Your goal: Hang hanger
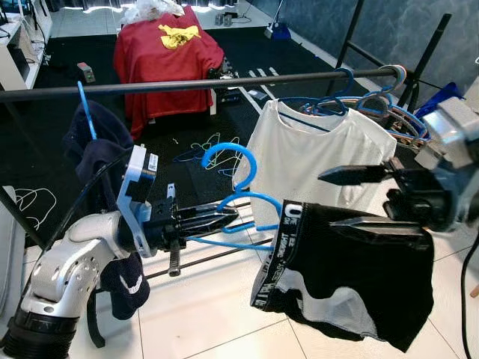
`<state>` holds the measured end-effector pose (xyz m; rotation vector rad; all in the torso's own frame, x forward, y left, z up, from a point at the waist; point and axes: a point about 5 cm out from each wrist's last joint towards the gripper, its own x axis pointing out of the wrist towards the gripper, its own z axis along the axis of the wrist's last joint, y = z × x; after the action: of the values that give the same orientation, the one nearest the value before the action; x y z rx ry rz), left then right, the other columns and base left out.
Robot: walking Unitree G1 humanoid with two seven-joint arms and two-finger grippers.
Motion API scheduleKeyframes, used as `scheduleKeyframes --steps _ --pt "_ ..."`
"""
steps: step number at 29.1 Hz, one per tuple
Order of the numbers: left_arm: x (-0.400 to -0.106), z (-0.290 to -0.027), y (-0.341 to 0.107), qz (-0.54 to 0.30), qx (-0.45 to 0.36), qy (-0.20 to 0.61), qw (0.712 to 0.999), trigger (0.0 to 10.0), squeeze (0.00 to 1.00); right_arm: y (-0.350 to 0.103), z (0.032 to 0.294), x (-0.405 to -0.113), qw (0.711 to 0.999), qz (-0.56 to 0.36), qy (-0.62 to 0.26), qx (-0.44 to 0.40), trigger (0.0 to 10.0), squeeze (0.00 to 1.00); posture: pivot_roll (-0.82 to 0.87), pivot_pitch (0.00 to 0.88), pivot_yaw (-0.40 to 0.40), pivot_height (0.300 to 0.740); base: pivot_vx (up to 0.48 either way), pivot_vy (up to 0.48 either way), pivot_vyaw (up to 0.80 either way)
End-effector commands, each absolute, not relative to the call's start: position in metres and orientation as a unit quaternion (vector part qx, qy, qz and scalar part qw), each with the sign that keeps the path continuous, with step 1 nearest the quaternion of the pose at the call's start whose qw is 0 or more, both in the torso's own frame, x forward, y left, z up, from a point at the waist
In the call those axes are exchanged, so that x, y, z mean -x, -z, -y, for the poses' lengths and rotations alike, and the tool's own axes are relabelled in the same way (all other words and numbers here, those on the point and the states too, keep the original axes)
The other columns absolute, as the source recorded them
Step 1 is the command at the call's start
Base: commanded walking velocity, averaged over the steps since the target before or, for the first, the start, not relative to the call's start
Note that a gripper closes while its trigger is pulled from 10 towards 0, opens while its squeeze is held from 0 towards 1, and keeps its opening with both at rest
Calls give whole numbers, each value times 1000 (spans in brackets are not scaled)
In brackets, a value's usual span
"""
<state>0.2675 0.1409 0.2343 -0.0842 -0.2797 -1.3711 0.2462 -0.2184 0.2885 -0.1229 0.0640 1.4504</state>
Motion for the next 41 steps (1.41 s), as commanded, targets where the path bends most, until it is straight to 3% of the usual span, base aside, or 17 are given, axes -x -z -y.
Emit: scheduleKeyframes --steps 1,6,7,8,9,19,25,32,34,41 --pt "-271 -151 -242 152 52 605 780 0 0 -285 220 -240 742 -42 -666 57 10000 1000 -63 118 -44 740 0 0 0" --pt "-273 -152 -252 173 61 596 782 0 0 -271 217 -237 748 -63 -659 50 10000 1000 -62 119 -39 740 0 0 0" --pt "-273 -151 -256 179 62 597 780 0 0 -267 218 -238 754 -69 -651 53 10000 522 -61 120 -39 740 0 0 0" --pt "-273 -151 -256 179 62 597 780 0 0 -267 218 -238 754 -69 -651 53 10000 522 -61 120 -39 740 0 0 0" --pt "-273 -151 -259 185 62 597 778 0 0 -262 219 -238 759 -76 -644 58 10000 0 -59 118 -39 740 0 0 0" --pt "-272 -157 -262 183 50 602 776 0 0 -269 226 -238 787 -45 -614 44 10000 0 -59 119 -33 740 0 0 0" --pt "-265 -141 -236 122 10 639 759 0 0 -294 230 -242 790 15 -612 35 10000 0 -63 116 -35 740 0 0 0" --pt "-263 -135 -228 109 6 646 755 0 0 -305 230 -244 790 29 -612 42 10000 0 -66 116 -37 740 0 0 0" --pt "-270 -142 -230 120 19 623 773 0 0 -311 235 -239 794 33 -606 45 10000 0 -69 117 -39 740 0 0 0" --pt "-274 -149 -238 141 36 602 785 0 0 -303 240 -232 799 16 -601 33 10000 0 -68 118 -39 740 0 0 0"
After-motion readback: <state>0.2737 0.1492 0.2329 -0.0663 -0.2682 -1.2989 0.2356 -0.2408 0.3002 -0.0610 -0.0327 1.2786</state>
